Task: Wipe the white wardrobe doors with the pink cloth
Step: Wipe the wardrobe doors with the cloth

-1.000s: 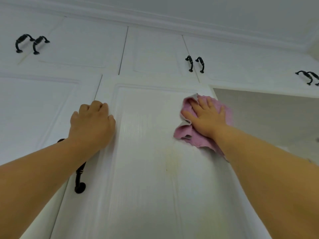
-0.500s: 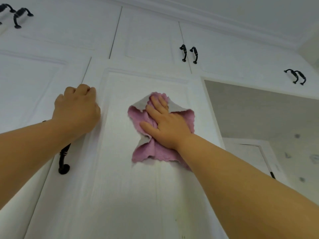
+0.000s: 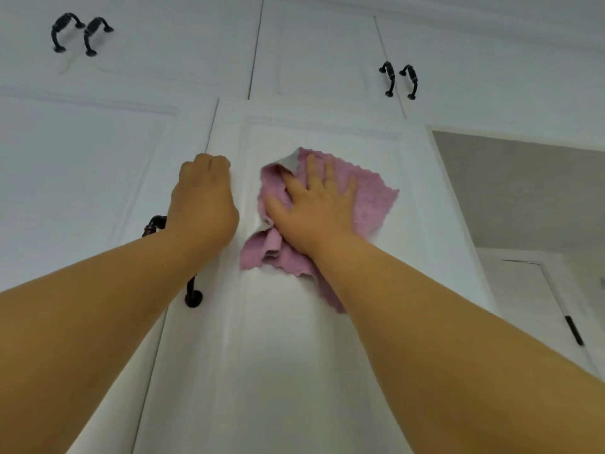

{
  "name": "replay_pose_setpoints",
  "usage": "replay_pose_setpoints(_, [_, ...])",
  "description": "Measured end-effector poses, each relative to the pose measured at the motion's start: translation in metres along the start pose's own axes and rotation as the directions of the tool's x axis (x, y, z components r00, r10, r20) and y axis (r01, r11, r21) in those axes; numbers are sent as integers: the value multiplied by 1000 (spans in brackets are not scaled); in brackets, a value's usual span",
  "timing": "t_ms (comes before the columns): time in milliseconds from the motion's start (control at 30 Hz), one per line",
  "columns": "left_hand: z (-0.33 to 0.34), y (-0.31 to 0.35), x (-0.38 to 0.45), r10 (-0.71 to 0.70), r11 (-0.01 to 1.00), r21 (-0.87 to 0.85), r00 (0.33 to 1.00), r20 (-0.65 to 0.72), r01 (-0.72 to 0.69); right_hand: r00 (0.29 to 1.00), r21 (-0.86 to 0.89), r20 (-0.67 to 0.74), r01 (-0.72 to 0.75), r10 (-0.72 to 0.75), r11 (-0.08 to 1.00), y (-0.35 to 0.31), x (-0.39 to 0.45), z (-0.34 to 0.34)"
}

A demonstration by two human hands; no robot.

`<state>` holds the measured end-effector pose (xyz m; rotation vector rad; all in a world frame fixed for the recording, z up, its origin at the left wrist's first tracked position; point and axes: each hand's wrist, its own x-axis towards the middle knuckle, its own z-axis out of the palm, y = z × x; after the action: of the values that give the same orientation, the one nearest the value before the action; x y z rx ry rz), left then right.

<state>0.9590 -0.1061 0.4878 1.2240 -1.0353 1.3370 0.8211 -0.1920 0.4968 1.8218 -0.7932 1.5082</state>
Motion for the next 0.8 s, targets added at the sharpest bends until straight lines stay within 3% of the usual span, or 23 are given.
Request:
replay_pose_setpoints(100, [0, -3, -6, 84, 992, 99, 996, 7, -84, 990, 10, 5, 140, -140, 990, -36, -4, 9])
replay_pose_setpoints(267, [-3, -3, -12, 78, 986, 145, 996, 39, -83, 967, 110, 28, 250, -254, 962, 0, -14, 5])
replay_pose_setpoints(467, [-5, 4, -17, -9, 1000, -1, 998, 58, 9, 999, 96, 45, -24, 20, 995, 80, -28, -12])
replay_pose_setpoints(633, [-8, 5, -30, -149, 964, -219, 988, 32, 152, 945, 41, -47, -323, 325, 945, 88, -49, -8])
replay_pose_setpoints(733, [-11, 7, -37, -152, 956, -249, 988, 36, 156, 934, 23, -49, -354, 355, 935, 58, -66, 1])
replay_pose_setpoints(800, [-12, 6, -40, -144, 957, -246, 988, 48, 152, 962, -18, -36, -273, 272, 962, 35, -70, 5])
